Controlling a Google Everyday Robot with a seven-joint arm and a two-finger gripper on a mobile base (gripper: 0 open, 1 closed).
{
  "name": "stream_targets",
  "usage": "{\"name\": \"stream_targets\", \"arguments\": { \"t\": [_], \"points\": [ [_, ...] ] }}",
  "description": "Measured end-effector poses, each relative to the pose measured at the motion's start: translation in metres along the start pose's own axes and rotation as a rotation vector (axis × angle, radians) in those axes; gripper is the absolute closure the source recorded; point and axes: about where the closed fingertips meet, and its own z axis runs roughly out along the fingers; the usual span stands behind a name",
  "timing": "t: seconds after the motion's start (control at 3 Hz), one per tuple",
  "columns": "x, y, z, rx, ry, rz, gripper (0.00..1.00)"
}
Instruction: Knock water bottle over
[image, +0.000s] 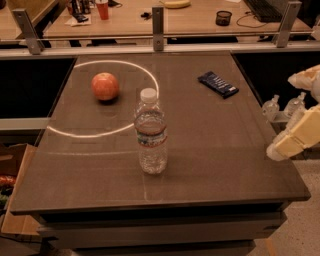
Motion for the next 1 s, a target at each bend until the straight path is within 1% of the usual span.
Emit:
{"name": "stream_targets", "arguments": {
  "t": [0.33, 0.67, 1.0],
  "points": [
    [0.018, -0.002, 0.014, 0.038, -0.190, 0.073, 0.00],
    [0.018, 0.006, 0.021, 0.044, -0.377, 0.086, 0.00],
    [-0.008, 0.023, 0.011, -0.007, -0.575, 0.097, 0.00]
  ]
}}
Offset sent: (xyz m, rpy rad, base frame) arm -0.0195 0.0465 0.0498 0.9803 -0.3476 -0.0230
